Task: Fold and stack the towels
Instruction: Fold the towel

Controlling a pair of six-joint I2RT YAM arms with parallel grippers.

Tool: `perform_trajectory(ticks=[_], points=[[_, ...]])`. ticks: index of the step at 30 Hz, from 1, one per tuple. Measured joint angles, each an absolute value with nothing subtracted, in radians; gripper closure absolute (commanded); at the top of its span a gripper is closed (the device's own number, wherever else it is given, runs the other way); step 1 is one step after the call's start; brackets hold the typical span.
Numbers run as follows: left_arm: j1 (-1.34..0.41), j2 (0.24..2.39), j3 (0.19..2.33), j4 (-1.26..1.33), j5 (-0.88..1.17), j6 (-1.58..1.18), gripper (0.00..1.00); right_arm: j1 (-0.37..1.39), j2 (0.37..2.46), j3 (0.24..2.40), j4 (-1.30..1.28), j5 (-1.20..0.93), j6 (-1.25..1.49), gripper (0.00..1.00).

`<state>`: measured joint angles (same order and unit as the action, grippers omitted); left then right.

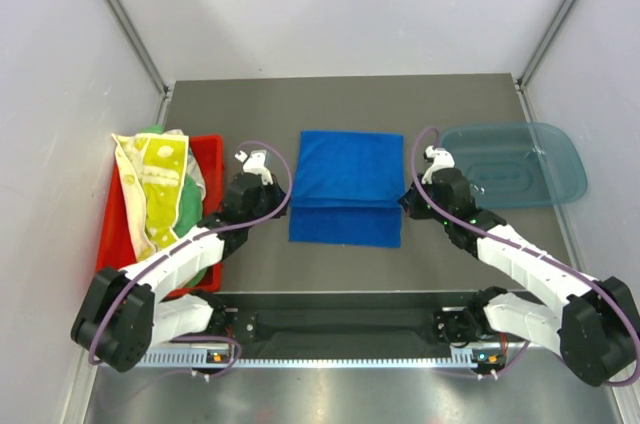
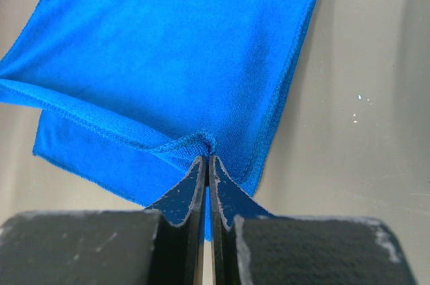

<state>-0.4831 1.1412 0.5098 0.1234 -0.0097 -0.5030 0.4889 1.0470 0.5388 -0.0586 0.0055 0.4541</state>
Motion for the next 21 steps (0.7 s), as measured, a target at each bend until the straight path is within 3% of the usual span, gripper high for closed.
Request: perform_trajectory(ticks=[21], points=[[-0.567,1.287,0.454,0.158,-0.051,-0.534,1.0,0.528,1.161,0.432,0.016,0.002,0.509,0.97]])
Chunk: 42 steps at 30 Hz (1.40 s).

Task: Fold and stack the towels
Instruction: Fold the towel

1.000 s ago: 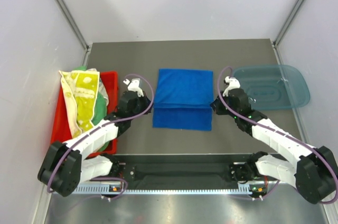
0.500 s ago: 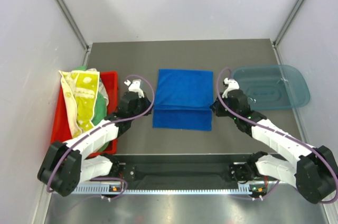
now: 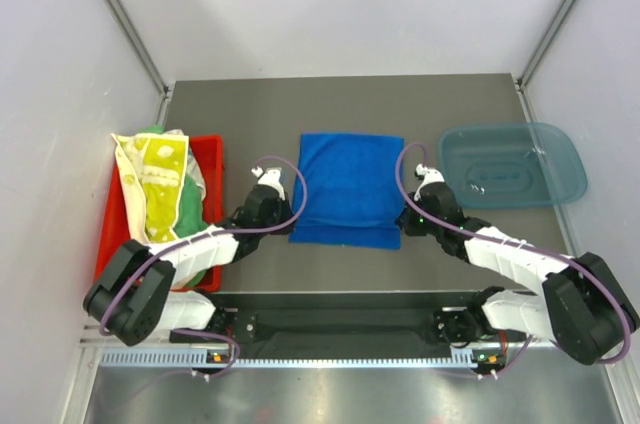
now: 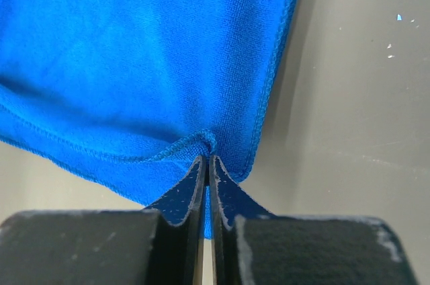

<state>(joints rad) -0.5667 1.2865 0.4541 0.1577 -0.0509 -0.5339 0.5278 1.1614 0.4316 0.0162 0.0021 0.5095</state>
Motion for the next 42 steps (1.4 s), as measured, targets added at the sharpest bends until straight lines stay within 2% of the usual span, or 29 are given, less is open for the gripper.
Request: perform_trajectory(ticks=[2,7,9,10,13,23,32,37,42], points=[[-0.573,1.293,0.454,0.158,-0.06,-0.539,1.0,0.53,1.163,0.432,0.017,0.002,0.513,0.92],[-0.576,1.292,0.454,0.148,-0.086,-0.55,0.82,0.53,1.154,0.432,0.008,0.002,0.517,0.76],[-0.576,1.288,0.455,0.132,-0.095,-0.552,0.77,0.53,1.131,0.432,-0.006,0.002,0.518,0.73],[-0.576,1.281,0.455,0.117,-0.097,-0.552,0.7,0.53,1.116,0.432,-0.015,0.002,0.517,0.71],[-0.577,1.242,0.456,0.066,-0.103,-0.552,0.66,0.53,1.065,0.432,-0.054,0.004,0.517,0.69],[-0.577,1.113,0.53,-0.067,-0.075,-0.548,0.67,0.532,1.012,0.475,-0.134,0.019,0.519,0.68],[-0.607,1.308,0.569,-0.044,-0.042,-0.573,0.71,0.56,1.106,0.476,-0.134,0.044,0.552,0.65],[-0.624,1.348,0.554,-0.041,-0.045,-0.592,0.74,0.568,1.106,0.45,-0.136,0.056,0.57,0.65],[-0.628,1.353,0.542,-0.028,-0.052,-0.611,0.68,0.57,1.101,0.425,-0.139,0.06,0.587,0.6]])
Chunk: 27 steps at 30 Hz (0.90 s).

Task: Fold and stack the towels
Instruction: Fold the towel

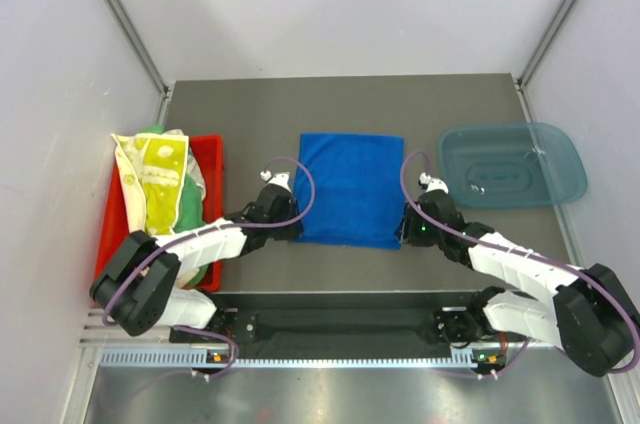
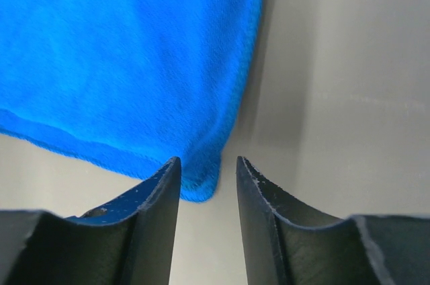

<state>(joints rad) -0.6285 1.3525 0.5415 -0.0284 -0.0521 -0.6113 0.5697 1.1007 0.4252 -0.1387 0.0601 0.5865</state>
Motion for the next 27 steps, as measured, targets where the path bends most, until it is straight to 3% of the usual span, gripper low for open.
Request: perform_trajectory(ticks=[9,18,27], points=[[-0.631,1.344,0.534,-0.027,-0.066,-0.624,0.68,0.579,1.082,0.403,-0.128,0.059,0.634,0.57],[-0.633,1.344,0.531,-0.024,-0.073,-0.632,0.68,0.598,1.082,0.385,-0.091,0.05,0.682,0.6],[-0.638,1.344,0.531,-0.027,-0.091,-0.642,0.7,0.6,1.091,0.384,-0.09,0.049,0.703,0.91]])
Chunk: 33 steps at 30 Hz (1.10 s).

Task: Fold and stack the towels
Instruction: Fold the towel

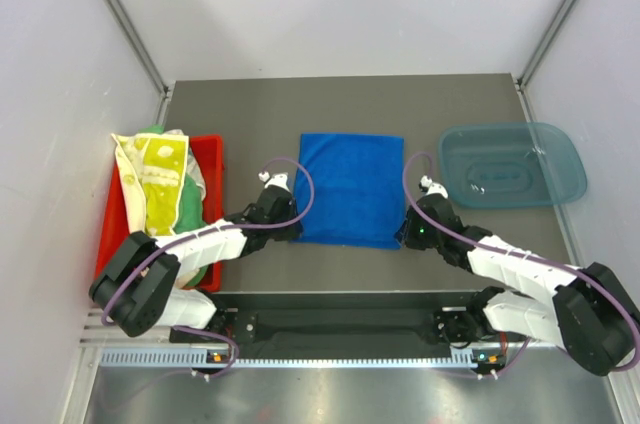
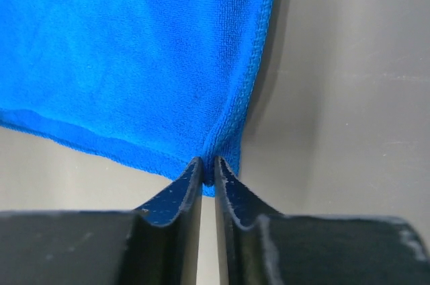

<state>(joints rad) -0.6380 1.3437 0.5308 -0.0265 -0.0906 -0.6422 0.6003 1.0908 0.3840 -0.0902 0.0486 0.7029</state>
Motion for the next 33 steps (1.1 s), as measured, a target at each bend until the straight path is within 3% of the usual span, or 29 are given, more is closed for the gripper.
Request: perform_trajectory(ticks=[6,21,23,30,33], points=[[-0.639,1.344,0.535,-0.043,-0.109,-0.649,0.76,0.601,1.08,0.384,-0.113,0.053,0.699,0.99],[-0.639,1.343,0.562,-0.119,-0.139,-0.648,0.83,0.601,1.009,0.368,-0.173,0.047,0.673,1.0],[-0.639,1.343,0.571,-0.142,-0.139,-0.648,0.83,0.602,1.009,0.351,-0.171,0.039,0.673,0.96],[-0.639,1.28,0.645,-0.271,-0.152,-0.636,0.74,0.604,0.999,0.33,-0.18,0.027,0.664,0.61],[-0.639,1.254,0.714,-0.292,-0.186,-0.624,0.67,0.605,0.972,0.347,-0.23,0.036,0.656,0.55]])
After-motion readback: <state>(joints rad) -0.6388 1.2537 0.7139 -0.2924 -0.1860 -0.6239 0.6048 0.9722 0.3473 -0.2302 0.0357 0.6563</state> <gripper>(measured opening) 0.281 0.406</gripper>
